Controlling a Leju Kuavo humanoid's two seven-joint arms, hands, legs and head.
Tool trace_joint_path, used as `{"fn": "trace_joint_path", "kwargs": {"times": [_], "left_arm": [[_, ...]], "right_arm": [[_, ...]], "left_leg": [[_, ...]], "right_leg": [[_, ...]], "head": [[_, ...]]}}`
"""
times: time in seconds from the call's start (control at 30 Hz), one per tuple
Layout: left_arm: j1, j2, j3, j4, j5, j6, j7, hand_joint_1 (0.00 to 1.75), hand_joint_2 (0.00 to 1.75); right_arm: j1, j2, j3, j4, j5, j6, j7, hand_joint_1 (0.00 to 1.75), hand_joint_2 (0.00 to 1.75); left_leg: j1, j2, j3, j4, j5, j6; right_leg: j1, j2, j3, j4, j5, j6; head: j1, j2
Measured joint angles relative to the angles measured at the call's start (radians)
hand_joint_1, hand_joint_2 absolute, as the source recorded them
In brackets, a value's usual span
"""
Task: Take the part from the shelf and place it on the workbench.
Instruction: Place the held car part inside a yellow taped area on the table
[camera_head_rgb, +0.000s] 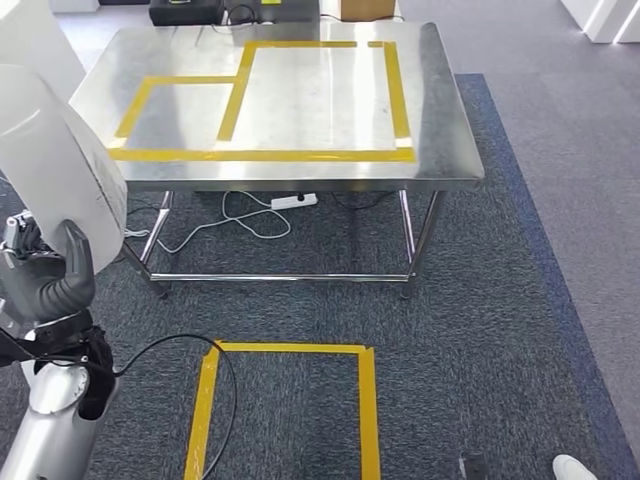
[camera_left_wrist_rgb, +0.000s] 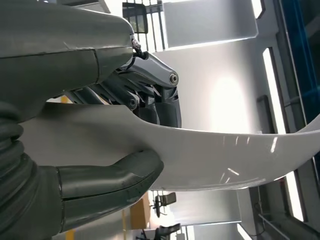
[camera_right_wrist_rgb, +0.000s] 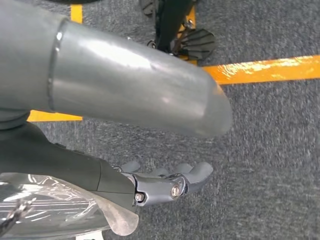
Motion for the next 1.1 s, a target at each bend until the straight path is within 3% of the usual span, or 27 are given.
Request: {"fn": "trace_joint_path", "kwargs": {"times": [0.07, 0.1, 0.13, 0.17, 0.27, 0.33, 0.4, 0.47, 0.5, 0.57, 0.6, 0.63, 0.67, 0.77, 0.83, 0.97, 1.0, 1.1], "left_arm": [[0.001, 0.001, 0.000, 0.000, -0.011, 0.013, -0.005, 1.75, 1.75], [0.002, 0.001, 0.000, 0.000, -0.017, 0.019, -0.007, 1.75, 1.75], [0.002, 0.001, 0.000, 0.000, -0.023, 0.024, -0.010, 1.75, 1.75], [0.003, 0.001, 0.001, 0.001, -0.027, 0.029, -0.011, 1.75, 1.75], [-0.001, 0.003, 0.001, 0.001, -0.044, 0.038, -0.013, 1.75, 1.75], [-0.003, 0.004, 0.001, 0.001, -0.056, 0.045, -0.013, 1.75, 1.75], [-0.005, 0.005, 0.002, 0.001, -0.066, 0.051, -0.012, 1.75, 1.75], [-0.011, 0.006, 0.002, 0.002, -0.071, 0.054, -0.009, 1.75, 1.75], [-0.014, 0.006, 0.002, 0.003, -0.073, 0.054, -0.008, 1.75, 1.75], [-0.017, 0.007, 0.002, 0.007, -0.075, 0.054, -0.008, 1.75, 1.75], [-0.018, 0.007, 0.002, 0.010, -0.076, 0.054, -0.008, 1.75, 1.75], [-0.018, 0.007, 0.001, 0.013, -0.078, 0.054, -0.008, 1.75, 1.75], [-0.019, 0.007, 0.001, 0.016, -0.079, 0.054, -0.008, 1.75, 1.75], [-0.026, 0.007, 0.001, 0.023, -0.082, 0.057, -0.008, 1.75, 1.75], [-0.031, 0.009, 0.001, 0.024, -0.083, 0.060, -0.007, 1.75, 1.75], [-0.037, 0.010, 0.000, 0.027, -0.085, 0.062, -0.007, 1.75, 1.75], [-0.039, 0.012, 0.000, 0.027, -0.086, 0.062, -0.007, 1.75, 1.75], [-0.041, 0.016, 0.000, 0.031, -0.086, 0.063, -0.007, 1.75, 1.75]], "right_arm": [[0.001, 0.000, 0.002, 0.000, 0.002, 0.011, 0.004, 0.00, 0.00], [0.003, 0.000, 0.003, 0.000, 0.004, 0.016, 0.007, 0.00, 0.00], [0.004, 0.000, 0.005, 0.001, 0.004, 0.021, 0.009, 0.00, 0.00], [0.006, 0.000, 0.006, 0.001, 0.006, 0.025, 0.011, 0.00, 0.00], [0.007, 0.000, 0.007, 0.003, 0.011, 0.033, 0.016, 0.00, 0.00], [0.007, 0.000, 0.007, 0.003, 0.014, 0.036, 0.019, 0.00, 0.00], [0.009, 0.000, 0.007, 0.004, 0.014, 0.037, 0.019, 0.00, 0.00], [0.010, 0.000, 0.007, 0.004, 0.013, 0.038, 0.019, 0.00, 0.00], [0.010, 0.000, 0.007, 0.004, 0.012, 0.039, 0.018, 0.00, 0.00], [0.010, 0.000, 0.008, 0.005, 0.012, 0.040, 0.017, 0.00, 0.00], [0.010, 0.000, 0.008, 0.005, 0.012, 0.041, 0.016, 0.00, 0.00], [0.011, 0.000, 0.008, 0.005, 0.012, 0.041, 0.015, 0.00, 0.00], [0.012, 0.000, 0.008, 0.005, 0.011, 0.041, 0.015, 0.00, 0.00], [0.009, -0.001, 0.008, 0.005, 0.013, 0.041, 0.014, 0.00, 0.00], [0.007, -0.001, 0.008, 0.005, 0.014, 0.042, 0.014, 0.00, 0.00], [0.008, -0.001, 0.008, 0.005, 0.014, 0.043, 0.013, 0.00, 0.00], [0.008, -0.001, 0.008, 0.005, 0.014, 0.043, 0.013, 0.00, 0.00], [0.007, -0.002, 0.007, 0.005, 0.015, 0.043, 0.013, 0.00, 0.00]], "left_leg": [[0.000, 0.000, -0.064, 0.140, -0.063, -0.003], [0.000, 0.000, -0.088, 0.190, -0.076, -0.003], [0.000, 0.000, -0.096, 0.203, -0.069, -0.001], [-0.001, 0.000, -0.084, 0.175, -0.042, 0.002], [-0.005, -0.002, 0.007, -0.025, 0.053, 0.019], [-0.010, -0.003, 0.029, -0.081, 0.063, 0.025], [-0.010, -0.003, 0.027, -0.086, 0.064, 0.029], [-0.006, -0.001, 0.029, -0.092, 0.070, 0.038], [-0.003, 0.000, 0.030, -0.095, 0.072, 0.043], [-0.003, 0.001, 0.027, -0.096, 0.073, 0.047], [-0.004, 0.001, 0.027, -0.095, 0.073, 0.047], [-0.004, 0.001, 0.026, -0.095, 0.073, 0.047], [-0.004, 0.001, 0.027, -0.095, 0.073, 0.047], [-0.006, 0.001, 0.028, -0.091, 0.070, 0.040], [-0.010, 0.001, 0.025, -0.088, 0.070, 0.030], [-0.008, 0.000, 0.019, -0.068, 0.055, 0.011], [-0.007, 0.000, 0.003, -0.030, 0.032, 0.007], [-0.006, 0.000, -0.090, 0.169, -0.056, 0.001]], "right_leg": [[0.002, 0.002, 0.000, 0.000, -0.001, -0.005], [0.004, 0.003, 0.001, 0.000, -0.001, -0.006], [0.006, 0.004, 0.002, 0.001, -0.002, -0.006], [0.007, 0.006, 0.004, 0.001, -0.002, -0.006], [0.011, 0.011, 0.006, 0.003, -0.004, -0.002], [0.012, 0.012, 0.001, 0.004, -0.003, 0.006], [0.012, 0.013, -0.002, 0.003, -0.003, 0.017], [0.010, 0.011, -0.016, 0.027, -0.023, 0.028], [0.009, 0.010, -0.036, 0.066, -0.047, 0.033], [0.006, 0.008, -0.101, 0.205, -0.114, 0.041], [0.005, 0.008, -0.131, 0.266, -0.135, 0.044], [0.005, 0.008, -0.146, 0.299, -0.138, 0.046], [0.005, 0.007, -0.138, 0.285, -0.120, 0.047], [0.005, 0.003, -0.033, 0.084, -0.030, 0.041], [0.008, 0.002, 0.007, 0.010, -0.016, 0.032], [0.007, 0.004, 0.012, 0.004, -0.015, 0.006], [0.006, 0.004, 0.013, 0.002, -0.014, -0.001], [0.008, 0.004, 0.016, 0.002, -0.018, -0.012]], "head": [[0.000, 0.000], [0.000, 0.000], [0.000, 0.000], [0.000, 0.000], [0.000, 0.000], [0.001, 0.000], [0.001, 0.000], [0.003, 0.000], [0.004, 0.000], [0.005, 0.000], [0.005, 0.000], [0.005, 0.000], [0.005, 0.000], [0.006, 0.000], [0.004, 0.000], [0.002, 0.000], [0.001, 0.000], [-0.003, 0.000]]}}
